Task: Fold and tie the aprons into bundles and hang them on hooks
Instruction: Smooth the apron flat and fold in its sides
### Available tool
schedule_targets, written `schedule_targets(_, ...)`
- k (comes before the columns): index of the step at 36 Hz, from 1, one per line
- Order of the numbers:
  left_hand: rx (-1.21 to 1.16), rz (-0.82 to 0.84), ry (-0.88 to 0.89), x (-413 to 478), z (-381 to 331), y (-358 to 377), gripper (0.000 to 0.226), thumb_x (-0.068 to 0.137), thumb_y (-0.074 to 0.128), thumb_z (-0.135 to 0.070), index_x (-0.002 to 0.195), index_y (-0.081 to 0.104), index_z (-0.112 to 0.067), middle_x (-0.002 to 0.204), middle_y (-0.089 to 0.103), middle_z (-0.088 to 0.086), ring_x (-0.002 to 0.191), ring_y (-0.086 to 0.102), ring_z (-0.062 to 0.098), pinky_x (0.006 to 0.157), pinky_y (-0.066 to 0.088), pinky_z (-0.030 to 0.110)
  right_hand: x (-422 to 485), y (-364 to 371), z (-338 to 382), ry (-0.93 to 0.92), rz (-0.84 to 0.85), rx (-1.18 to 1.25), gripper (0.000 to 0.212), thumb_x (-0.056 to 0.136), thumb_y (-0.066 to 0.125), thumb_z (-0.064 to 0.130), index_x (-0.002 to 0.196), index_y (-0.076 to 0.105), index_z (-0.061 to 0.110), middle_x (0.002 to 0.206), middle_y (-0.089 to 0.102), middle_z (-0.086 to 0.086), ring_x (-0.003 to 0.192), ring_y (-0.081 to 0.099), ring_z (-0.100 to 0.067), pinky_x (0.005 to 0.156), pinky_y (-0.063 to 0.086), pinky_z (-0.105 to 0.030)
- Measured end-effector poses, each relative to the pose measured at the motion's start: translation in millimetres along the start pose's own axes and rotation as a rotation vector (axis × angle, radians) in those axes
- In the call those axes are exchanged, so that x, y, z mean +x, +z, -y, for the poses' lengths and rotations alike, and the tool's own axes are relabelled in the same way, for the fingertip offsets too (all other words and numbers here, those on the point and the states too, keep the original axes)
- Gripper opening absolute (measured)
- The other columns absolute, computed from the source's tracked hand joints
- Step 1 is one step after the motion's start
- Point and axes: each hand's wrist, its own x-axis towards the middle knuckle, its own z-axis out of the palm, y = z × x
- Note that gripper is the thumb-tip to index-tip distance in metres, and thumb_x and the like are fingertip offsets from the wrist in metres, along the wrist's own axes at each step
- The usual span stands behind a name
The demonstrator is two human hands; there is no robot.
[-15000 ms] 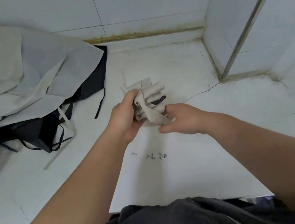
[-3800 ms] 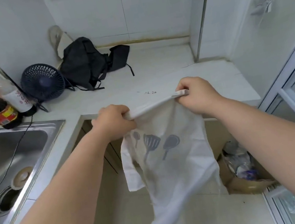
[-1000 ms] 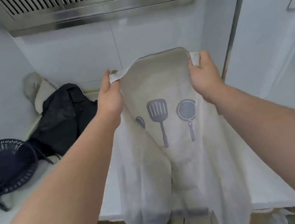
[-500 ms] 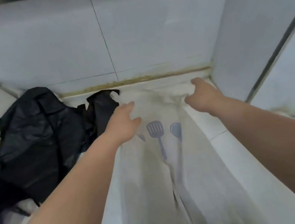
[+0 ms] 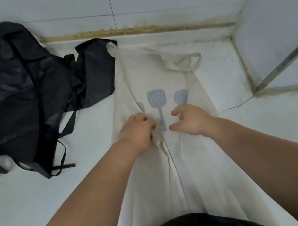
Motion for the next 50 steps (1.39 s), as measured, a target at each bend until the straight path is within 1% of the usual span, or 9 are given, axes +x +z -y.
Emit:
schedule_targets(6,-0.339,-0.229,-0.012,-2.8,6.1,5.8,0.017,0.088,0.051,-0.004,0.1,0.061,-0.009,0.103,0.049,0.007,0.094,0.052,0.023,0.084,0.043,0.034,-3.2,20.0,6.2,-0.09,0.078,0.03,0.056,0.075,0.074,0.033,0.127,0.056,0.022,0.119,0.062,0.0,0.109,0.058,-0.017,0.089,0.043,-0.023)
schedule_targets(11,-0.665,-0.545,-0.067,-13.3,1.0,5.9,0.016,0.087,0.056,0.0,0.094,0.057,-0.014,0.102,0.049,-0.001,0.085,0.057,0.016,0.078,0.042,0.012,-4.3,35.3,7.7,-0.127,0.134,0.017,0.012,0.08,0.061,0.034,0.073,0.056,0.026,0.084,0.062,0.009,0.089,0.058,-0.019,0.092,0.041,-0.04)
schedule_targets(21,-0.09,0.061,-0.218,-14.7,3.4,28.9,0.07,0.098,0.03,-0.054,0.154,0.002,-0.025,0.161,-0.009,-0.003,0.148,-0.008,0.023,0.12,0.0,0.045,7.1,11.3,12.9,0.021,-0.122,0.513,0.032,0.086,0.047,0.004,0.056,0.054,0.014,0.055,0.057,0.0,0.075,0.063,-0.03,0.068,0.042,-0.031)
schedule_targets(25,-0.081,0.139,-0.324,-10.8,-5.8,24.7,0.073,0.096,0.02,-0.062,0.152,-0.009,-0.027,0.159,-0.022,-0.001,0.146,-0.018,0.027,0.118,-0.004,0.05,13.4,-21.2,6.8,0.16,-0.258,0.618,0.025,0.087,0.048,0.004,0.064,0.045,0.014,0.063,0.046,-0.008,0.054,0.044,-0.021,0.054,0.033,-0.027)
schedule_targets(29,-0.037,0.125,-0.477,-5.4,-12.3,21.1,0.077,0.096,0.027,-0.06,0.153,-0.007,-0.022,0.159,-0.018,0.007,0.146,-0.013,0.034,0.115,0.0,0.057,10.0,-56.7,-7.7,0.221,-0.584,0.682,0.01,0.094,0.047,0.02,0.099,0.054,0.015,0.096,0.055,-0.006,0.09,0.053,-0.023,0.081,0.045,-0.032)
schedule_targets(32,-0.052,-0.03,-0.532,-5.2,-21.2,21.5,0.067,0.096,0.041,-0.044,0.15,0.019,-0.012,0.157,0.007,0.012,0.143,0.01,0.035,0.112,0.019,0.051,5.5,-73.7,-20.5,0.339,-0.765,0.611,0.067,0.091,0.054,0.037,0.146,0.021,0.017,0.145,0.032,-0.009,0.126,0.041,-0.03,0.102,0.038,-0.04)
schedule_targets(38,-0.479,-0.235,-0.232,-9.7,-49.2,26.0,0.021,0.094,0.052,-0.023,0.104,0.062,-0.008,0.107,0.064,0.011,0.099,0.059,0.03,0.084,0.045,0.032,-7.4,-46.5,-32.8,0.147,-0.565,0.328,0.051,0.085,0.056,0.017,0.134,0.045,0.009,0.124,0.055,-0.011,0.114,0.054,-0.028,0.099,0.041,-0.035)
schedule_targets(41,-0.772,-0.052,-0.306,-8.1,-57.9,24.2,0.026,0.094,0.054,-0.032,0.097,0.062,-0.007,0.094,0.067,0.005,0.09,0.065,0.023,0.078,0.053,0.031,-10.7,-20.8,-34.8,0.11,-0.311,0.35,0.033,0.084,0.057,0.015,0.114,0.061,0.001,0.098,0.06,-0.008,0.092,0.058,-0.024,0.09,0.049,-0.041)
schedule_targets(50,-1.656,0.285,-0.38,-7.7,-69.2,20.8,0.006,0.091,0.056,-0.015,0.086,0.058,-0.017,0.069,0.049,-0.001,0.053,0.048,0.006,0.046,0.035,0.017,-28.5,8.6,-46.9,0.049,-0.043,0.363,0.046,0.093,0.05,0.014,0.139,0.043,0.014,0.132,0.05,-0.006,0.119,0.048,-0.018,0.084,0.032,-0.016)
